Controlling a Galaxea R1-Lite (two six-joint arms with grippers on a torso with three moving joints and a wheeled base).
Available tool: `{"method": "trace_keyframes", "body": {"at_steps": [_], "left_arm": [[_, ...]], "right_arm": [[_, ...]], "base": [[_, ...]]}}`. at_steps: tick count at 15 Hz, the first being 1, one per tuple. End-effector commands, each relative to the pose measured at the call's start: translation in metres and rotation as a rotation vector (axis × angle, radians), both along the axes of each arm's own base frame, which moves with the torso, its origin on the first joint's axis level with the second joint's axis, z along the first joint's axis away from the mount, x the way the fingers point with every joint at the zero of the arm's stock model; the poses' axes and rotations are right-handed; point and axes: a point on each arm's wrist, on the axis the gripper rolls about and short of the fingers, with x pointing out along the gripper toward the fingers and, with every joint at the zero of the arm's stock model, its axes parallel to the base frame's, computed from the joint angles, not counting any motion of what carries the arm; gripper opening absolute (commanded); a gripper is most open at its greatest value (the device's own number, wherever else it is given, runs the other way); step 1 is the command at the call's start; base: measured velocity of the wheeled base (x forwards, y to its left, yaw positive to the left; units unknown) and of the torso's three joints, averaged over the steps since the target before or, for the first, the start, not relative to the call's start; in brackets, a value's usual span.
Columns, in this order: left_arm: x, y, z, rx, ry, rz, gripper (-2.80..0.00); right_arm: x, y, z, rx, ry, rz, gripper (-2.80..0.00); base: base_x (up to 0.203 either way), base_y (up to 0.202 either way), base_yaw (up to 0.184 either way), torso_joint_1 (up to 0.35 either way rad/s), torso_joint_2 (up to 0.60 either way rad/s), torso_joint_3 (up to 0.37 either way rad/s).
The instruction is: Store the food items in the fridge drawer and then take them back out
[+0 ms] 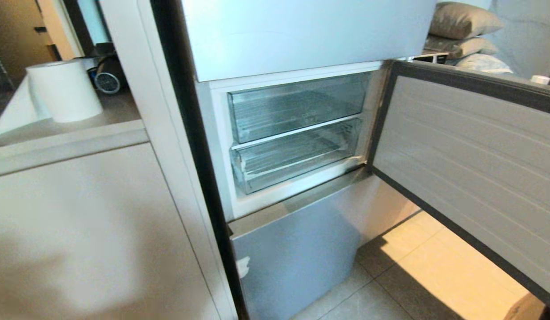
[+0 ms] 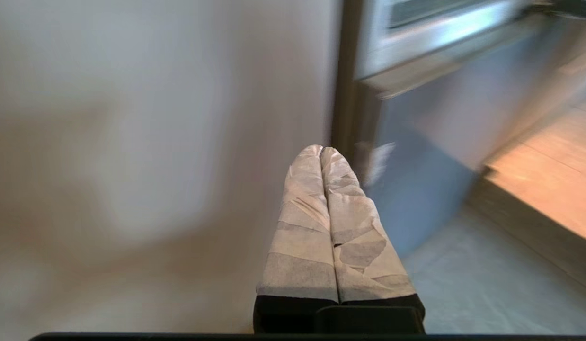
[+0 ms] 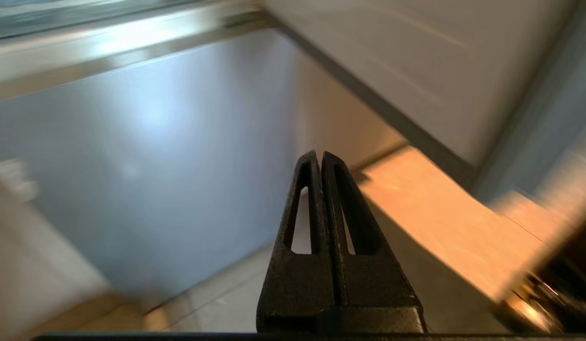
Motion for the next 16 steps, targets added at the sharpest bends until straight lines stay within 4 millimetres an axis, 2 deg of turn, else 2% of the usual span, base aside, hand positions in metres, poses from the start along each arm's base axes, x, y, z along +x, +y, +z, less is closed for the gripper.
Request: {"method": "trace_keyframes", "body": {"at_steps": [1,12,16], "left_arm": [[0.0000,0.0000,0.0000,0.000,0.000,0.001,-2.80],[0.0000,0.0000,0.0000,0.000,0.000,0.001,-2.80],[0.0000,0.0000,0.0000,0.000,0.000,0.002,-2.80]], "right_arm": [[0.0000,0.0000,0.0000,0.000,0.000,0.000,-2.80],[0.0000,0.0000,0.0000,0.001,0.000,0.000,-2.80],[0.0000,0.0001,0.0003,-0.032,0.000,0.003,-2.80]], "base": [[0.000,-0.005,0.177,0.002,0.00,0.002],[0.000,-0.008,0.175,0.002,0.00,0.002],[0.000,-0.005,0.077,0.003,0.00,0.002]]}}
